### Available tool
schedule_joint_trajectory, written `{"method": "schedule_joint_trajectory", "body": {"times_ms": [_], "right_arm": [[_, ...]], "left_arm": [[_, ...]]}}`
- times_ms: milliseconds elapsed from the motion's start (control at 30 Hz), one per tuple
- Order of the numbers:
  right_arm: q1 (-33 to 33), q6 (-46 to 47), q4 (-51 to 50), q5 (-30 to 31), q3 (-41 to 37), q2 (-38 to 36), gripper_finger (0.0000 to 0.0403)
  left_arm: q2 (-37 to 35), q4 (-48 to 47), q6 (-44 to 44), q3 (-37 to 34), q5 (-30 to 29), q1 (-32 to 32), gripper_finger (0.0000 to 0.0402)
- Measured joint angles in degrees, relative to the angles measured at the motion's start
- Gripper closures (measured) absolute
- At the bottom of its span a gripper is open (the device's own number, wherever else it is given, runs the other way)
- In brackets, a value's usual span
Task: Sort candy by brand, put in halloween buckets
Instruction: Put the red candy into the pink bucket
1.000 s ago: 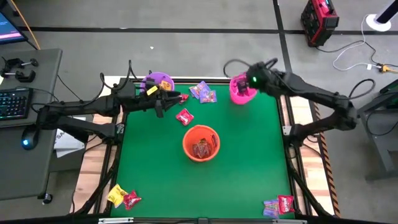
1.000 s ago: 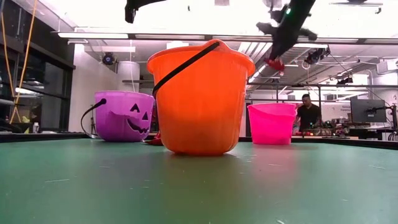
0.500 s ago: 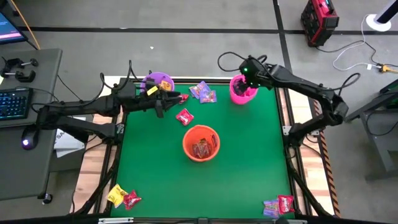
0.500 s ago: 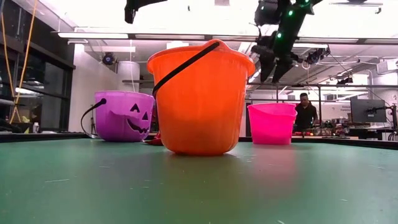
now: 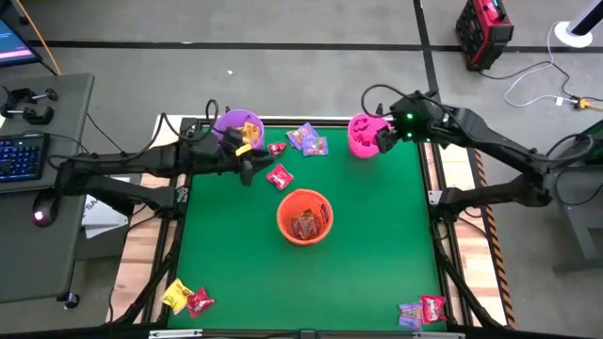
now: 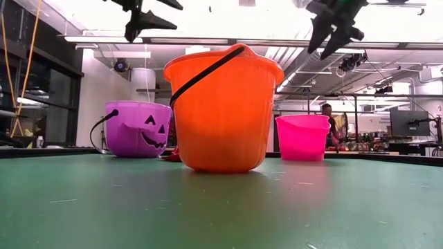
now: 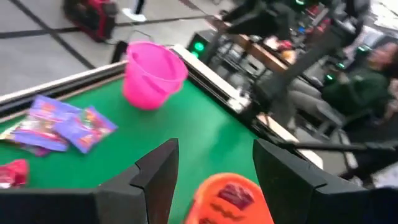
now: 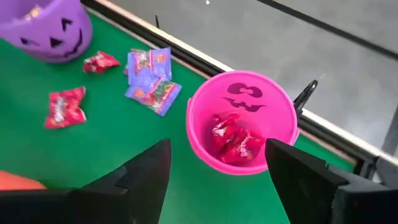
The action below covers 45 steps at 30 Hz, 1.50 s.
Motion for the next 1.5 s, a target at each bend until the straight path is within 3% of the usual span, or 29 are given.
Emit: {"method": "schedule_joint_trajectory", "body": {"times_ms": [67,167,300,367,467,633,700,933,1200,1500], "right_arm": [[0.7,2.0,-0.2,0.0,0.0,-0.5,0.0148],[2.0,3.6,-0.2,-0.1,0.0,-0.4,0.0148],[3.4,4.2,-0.4,-0.3,0.0,1.1,0.0148],[4.0,4.2,-0.7,-0.3,0.0,2.0,0.0148],[4.7,5.5,-1.1,-0.3,0.0,3.7,0.0148],[6.1,7.4,-2.0,-0.3,0.0,6.2,0.0148],[6.8,8.4,-2.4,-0.3,0.0,7.1,0.0148],[8.9,10.1,-2.9,-0.3,0.0,9.2,0.0148],[9.5,12.4,-3.4,-0.3,0.0,9.5,0.0148],[9.5,13.2,-3.6,-0.3,0.0,9.5,0.0148]], "left_arm": [[1.4,-4.2,-1.0,1.7,2.1,3.2,0.0212],[6.6,-16.3,2.3,6.6,10.2,10.0,0.0225],[17.0,-26.8,12.9,14.0,19.0,15.5,0.024],[22.5,-29.9,19.7,17.8,20.4,16.1,0.0243],[30.1,-35.5,31.5,22.7,18.8,15.0,0.0244],[39.4,-39.1,47.2,25.5,2.4,12.1,0.0244],[42.1,-39.2,51.2,25.5,-0.2,11.6,0.0244],[49.2,-37.4,59.4,25.5,3.0,10.9,0.0244],[53.5,-31.3,68.0,25.6,1.1,7.9,0.0244],[57.6,-31.5,67.0,25.9,2.0,9.1,0.0245]]}}
